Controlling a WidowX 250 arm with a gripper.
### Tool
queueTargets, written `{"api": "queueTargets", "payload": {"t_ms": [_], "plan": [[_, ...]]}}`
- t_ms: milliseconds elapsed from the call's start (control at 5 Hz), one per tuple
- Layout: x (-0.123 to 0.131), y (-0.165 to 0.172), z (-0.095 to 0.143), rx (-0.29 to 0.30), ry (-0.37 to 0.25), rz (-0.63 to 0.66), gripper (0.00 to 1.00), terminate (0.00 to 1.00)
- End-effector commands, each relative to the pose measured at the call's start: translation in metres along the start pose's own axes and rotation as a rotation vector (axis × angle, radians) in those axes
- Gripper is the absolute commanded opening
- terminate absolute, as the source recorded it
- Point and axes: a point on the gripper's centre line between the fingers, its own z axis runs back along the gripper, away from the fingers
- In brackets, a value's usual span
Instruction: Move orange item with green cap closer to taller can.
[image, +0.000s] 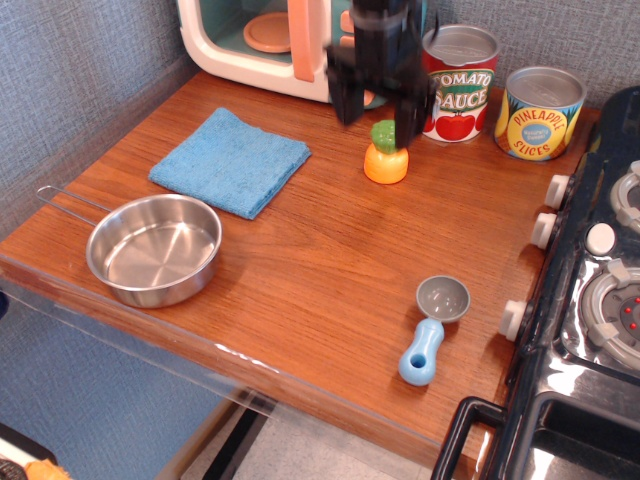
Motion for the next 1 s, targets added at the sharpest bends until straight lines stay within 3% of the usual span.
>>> {"api": "queueTargets", "payload": {"t_ms": [0, 400, 600, 800], "plan": [[-0.039, 0.006, 0.066, 0.036, -0.090, -0.005, 1.00, 0.00], [-0.074, 0.007, 0.056, 0.043, -0.007, 0.016, 1.00, 0.00], [-0.085, 0.008, 0.051, 0.115, 0.062, 0.034, 1.00, 0.00], [-0.085, 0.008, 0.051, 0.115, 0.062, 0.034, 1.00, 1.00]]}}
